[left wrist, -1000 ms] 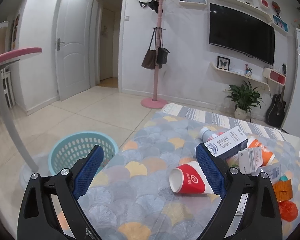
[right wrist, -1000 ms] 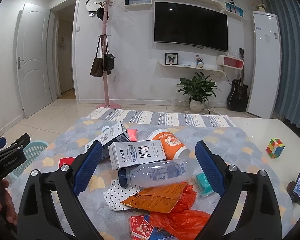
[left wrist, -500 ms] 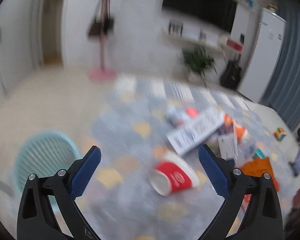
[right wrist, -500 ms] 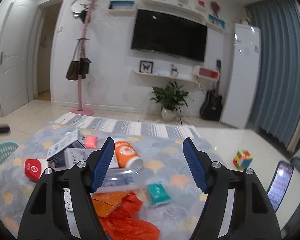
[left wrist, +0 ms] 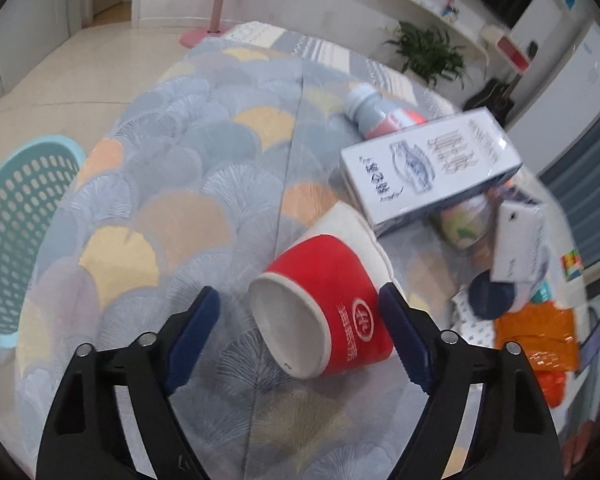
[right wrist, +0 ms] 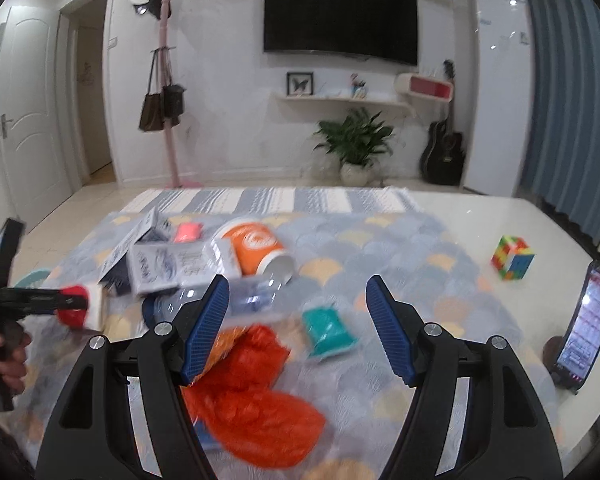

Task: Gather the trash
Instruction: 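Grasp the red-and-white paper cup with the left tool while the right tool grasps the orange wrapper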

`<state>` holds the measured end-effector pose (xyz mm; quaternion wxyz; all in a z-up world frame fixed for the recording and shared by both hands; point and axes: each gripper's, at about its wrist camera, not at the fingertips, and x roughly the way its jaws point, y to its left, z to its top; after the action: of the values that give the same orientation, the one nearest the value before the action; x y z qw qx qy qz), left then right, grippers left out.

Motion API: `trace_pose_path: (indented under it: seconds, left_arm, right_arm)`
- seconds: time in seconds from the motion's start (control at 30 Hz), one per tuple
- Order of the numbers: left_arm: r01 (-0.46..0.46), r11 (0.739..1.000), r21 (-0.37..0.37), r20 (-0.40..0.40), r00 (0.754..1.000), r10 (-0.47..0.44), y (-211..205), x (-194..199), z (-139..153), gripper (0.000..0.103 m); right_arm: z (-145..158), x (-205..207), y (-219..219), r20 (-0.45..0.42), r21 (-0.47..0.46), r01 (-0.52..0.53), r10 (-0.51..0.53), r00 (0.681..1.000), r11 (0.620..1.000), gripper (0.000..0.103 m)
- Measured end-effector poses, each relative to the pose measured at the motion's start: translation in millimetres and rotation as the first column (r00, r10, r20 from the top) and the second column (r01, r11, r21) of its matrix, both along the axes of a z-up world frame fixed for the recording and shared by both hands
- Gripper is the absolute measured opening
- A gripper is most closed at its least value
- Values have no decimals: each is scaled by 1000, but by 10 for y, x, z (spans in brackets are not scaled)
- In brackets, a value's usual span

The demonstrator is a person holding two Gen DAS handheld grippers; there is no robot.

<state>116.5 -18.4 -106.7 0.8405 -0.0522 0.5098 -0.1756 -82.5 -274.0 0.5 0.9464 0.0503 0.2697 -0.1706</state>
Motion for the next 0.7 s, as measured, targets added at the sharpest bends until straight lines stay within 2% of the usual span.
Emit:
trace_pose_path:
  seconds: [0.1, 0.2, 0.33, 0.43, 0.5, 0.7]
  left_arm:
    - [17, 1000, -13, 4, 1000, -17, -55, -51, 23, 65]
    - [2, 1000, -3, 17, 1000, -2, -68, -93, 39, 62]
    - [-2, 999, -47, 42, 999, 4, 19, -160, 119, 54]
    - [0, 998, -62, 36, 999, 2, 61, -187, 111, 54]
    - [0, 998, -64, 46, 999, 3, 82, -223, 145, 53]
    - [-26, 999, -44, 83, 996, 30, 192, -275, 234, 52]
  right_arm:
    - [-102, 32, 20, -35, 98, -50, 53, 998, 994, 68]
    - [-201, 134, 61, -79, 147, -60, 72, 994, 987, 68]
    - [-314, 181, 116, -117, 213, -83, 109, 987, 973, 67]
    - [-353, 169, 206, -135, 207, -106, 136, 982, 973, 56]
    - [-388, 225, 270, -165, 206, -115, 151, 975, 972, 36]
    - [-454, 415, 258, -199, 277, -100, 159, 967, 956, 33]
